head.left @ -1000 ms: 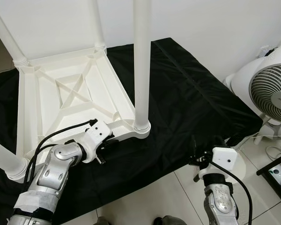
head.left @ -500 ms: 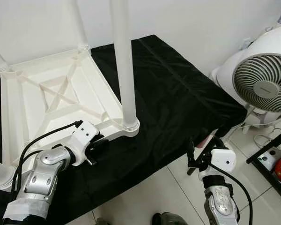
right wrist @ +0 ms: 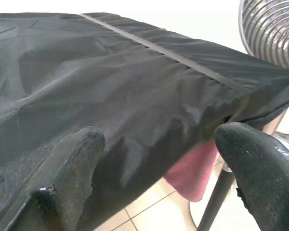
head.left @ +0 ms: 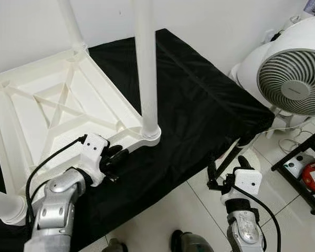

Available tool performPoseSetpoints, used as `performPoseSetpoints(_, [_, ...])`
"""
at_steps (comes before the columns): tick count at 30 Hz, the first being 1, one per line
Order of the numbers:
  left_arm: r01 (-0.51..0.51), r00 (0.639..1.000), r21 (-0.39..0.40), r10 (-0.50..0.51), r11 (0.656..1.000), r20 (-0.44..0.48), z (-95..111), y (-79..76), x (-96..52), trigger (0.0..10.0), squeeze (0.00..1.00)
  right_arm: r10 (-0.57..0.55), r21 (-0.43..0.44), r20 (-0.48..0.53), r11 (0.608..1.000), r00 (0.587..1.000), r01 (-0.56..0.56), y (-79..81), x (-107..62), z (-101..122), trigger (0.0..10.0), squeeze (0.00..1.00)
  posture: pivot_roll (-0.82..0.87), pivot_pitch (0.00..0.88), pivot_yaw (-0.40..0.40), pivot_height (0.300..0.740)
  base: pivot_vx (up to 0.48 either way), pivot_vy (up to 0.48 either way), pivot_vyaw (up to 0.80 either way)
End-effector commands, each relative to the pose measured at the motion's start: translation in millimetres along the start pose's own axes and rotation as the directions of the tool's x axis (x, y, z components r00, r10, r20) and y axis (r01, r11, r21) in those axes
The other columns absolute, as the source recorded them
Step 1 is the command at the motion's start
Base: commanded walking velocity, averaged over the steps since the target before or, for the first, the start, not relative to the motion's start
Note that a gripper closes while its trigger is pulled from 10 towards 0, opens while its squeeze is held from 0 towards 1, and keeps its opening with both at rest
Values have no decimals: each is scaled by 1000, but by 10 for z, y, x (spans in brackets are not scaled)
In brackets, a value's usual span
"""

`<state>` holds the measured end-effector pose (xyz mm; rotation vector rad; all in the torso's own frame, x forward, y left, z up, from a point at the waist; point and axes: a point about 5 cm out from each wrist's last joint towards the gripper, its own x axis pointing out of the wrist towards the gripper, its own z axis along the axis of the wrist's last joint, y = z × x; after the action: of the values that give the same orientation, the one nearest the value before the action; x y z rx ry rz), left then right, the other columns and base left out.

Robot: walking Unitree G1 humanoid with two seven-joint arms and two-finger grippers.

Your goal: Building children table

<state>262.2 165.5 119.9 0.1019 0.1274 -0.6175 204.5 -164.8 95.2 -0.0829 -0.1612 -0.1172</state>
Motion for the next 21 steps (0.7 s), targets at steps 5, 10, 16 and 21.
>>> performPoseSetpoints(5, [-711,703,73,710,699,48,44,839,-405,10000,0,-10,0,-8,1000,1000,10,7,-50,-18,10000,0,30,109,58,740,0,0,0])
performPoseSetpoints(10, [-768,636,111,771,631,15,-42,1015,-540,10000,0,-9,-4,-7,1000,1000,9,11,-50,-16,10000,0,25,110,61,740,0,0,0])
performPoseSetpoints(16, [-798,592,157,806,581,25,-54,1164,-635,10000,624,-8,-8,-7,1000,1000,8,5,-47,-16,10000,0,26,109,51,740,0,0,0])
performPoseSetpoints(21, [-761,647,147,753,631,116,113,1044,-504,10000,1000,6,-13,-7,1000,1000,-6,25,-45,-13,10000,0,26,107,49,740,0,0,0])
